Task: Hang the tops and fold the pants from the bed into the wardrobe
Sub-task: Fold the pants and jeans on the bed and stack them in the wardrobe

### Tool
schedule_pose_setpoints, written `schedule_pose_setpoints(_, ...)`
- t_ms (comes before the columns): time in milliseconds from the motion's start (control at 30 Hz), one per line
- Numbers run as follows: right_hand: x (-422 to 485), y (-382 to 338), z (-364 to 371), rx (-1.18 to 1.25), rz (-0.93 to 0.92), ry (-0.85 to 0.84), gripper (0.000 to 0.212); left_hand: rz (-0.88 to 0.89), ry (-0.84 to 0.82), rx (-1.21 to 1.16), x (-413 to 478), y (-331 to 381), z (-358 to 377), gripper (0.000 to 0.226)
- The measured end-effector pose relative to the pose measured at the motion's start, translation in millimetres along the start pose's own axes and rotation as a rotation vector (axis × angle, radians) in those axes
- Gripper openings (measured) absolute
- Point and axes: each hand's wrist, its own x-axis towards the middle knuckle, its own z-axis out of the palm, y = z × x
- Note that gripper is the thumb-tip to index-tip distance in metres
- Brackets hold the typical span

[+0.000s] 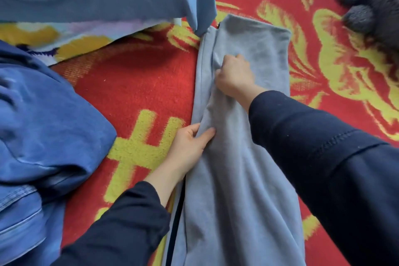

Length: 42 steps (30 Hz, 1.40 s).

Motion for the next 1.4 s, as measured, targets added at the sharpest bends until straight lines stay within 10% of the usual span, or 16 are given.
schedule_pose_setpoints(167,-11,-15,-6,0.38,-0.121,0.423,0.01,0.069,0.063,-0.115,-7,9,-10,0.02)
schedule_pose_setpoints(333,-20,-5,34,0.155,-0.324,0.01,0.017,-0.116,0.163,-0.16,-15,-24,-32,0.024)
schedule_pose_setpoints(767,-226,107,36,0.067,-0.067,-0.117,0.06,-0.333,-0.136,0.119,-110,-36,-29,0.029)
schedule_pose_setpoints(933,-326,135,40,-0.014,0.017,-0.185,0.062,-0.269,0.204,0.161,-166,-82,-54,0.015)
schedule_pose_setpoints(1067,-394,142,43,0.117,0.21,-0.094,0.069,-0.32,0.127,0.126,-207,-99,-53,0.032)
schedule_pose_setpoints(1300,-508,151,66,0.263,0.379,-0.056,0.083,-0.155,-0.043,0.836,-310,-163,-40,0.03)
schedule_pose_setpoints(1400,-550,163,76,0.25,0.382,-0.155,0.085,-0.313,-0.051,0.537,-336,-176,-49,0.037)
